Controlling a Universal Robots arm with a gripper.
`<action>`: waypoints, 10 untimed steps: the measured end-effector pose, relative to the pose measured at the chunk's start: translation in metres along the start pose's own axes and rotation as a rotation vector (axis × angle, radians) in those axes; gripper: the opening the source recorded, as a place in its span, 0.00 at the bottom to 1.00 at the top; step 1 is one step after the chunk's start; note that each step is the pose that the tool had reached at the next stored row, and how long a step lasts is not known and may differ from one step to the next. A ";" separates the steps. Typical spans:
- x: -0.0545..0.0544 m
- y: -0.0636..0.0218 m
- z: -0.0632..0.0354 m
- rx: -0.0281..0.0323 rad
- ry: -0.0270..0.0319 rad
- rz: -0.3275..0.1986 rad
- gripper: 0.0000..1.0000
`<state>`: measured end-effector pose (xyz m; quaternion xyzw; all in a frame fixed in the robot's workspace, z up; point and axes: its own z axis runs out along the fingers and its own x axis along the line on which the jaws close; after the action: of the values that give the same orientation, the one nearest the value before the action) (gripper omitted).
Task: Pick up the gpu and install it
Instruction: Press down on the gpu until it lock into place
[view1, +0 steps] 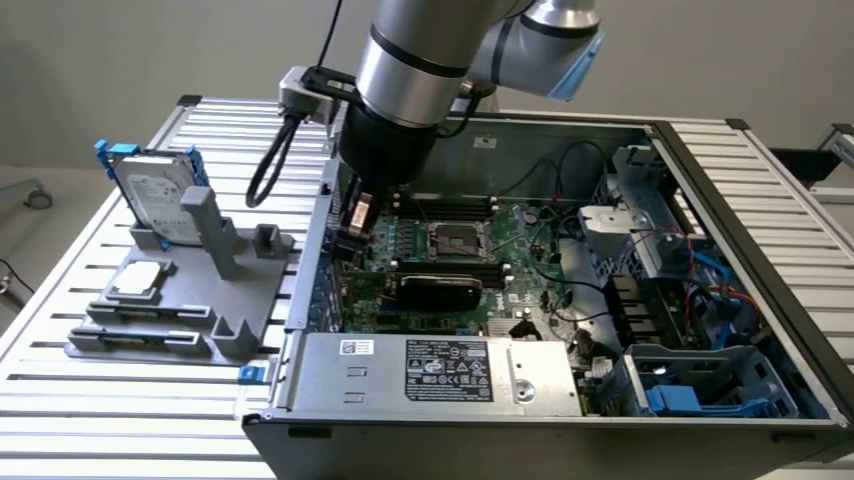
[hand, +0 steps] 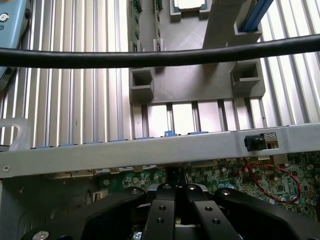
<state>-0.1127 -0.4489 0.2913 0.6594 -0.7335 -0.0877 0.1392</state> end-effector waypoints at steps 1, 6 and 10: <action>0.000 0.0001 0.0000 -0.0002 -0.0002 0.001 0.11; 0.000 0.0000 0.0010 -0.0005 -0.0011 0.004 0.11; 0.000 -0.0005 0.0024 -0.0008 -0.0008 0.005 0.11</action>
<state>-0.1130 -0.4490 0.2889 0.6576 -0.7351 -0.0879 0.1394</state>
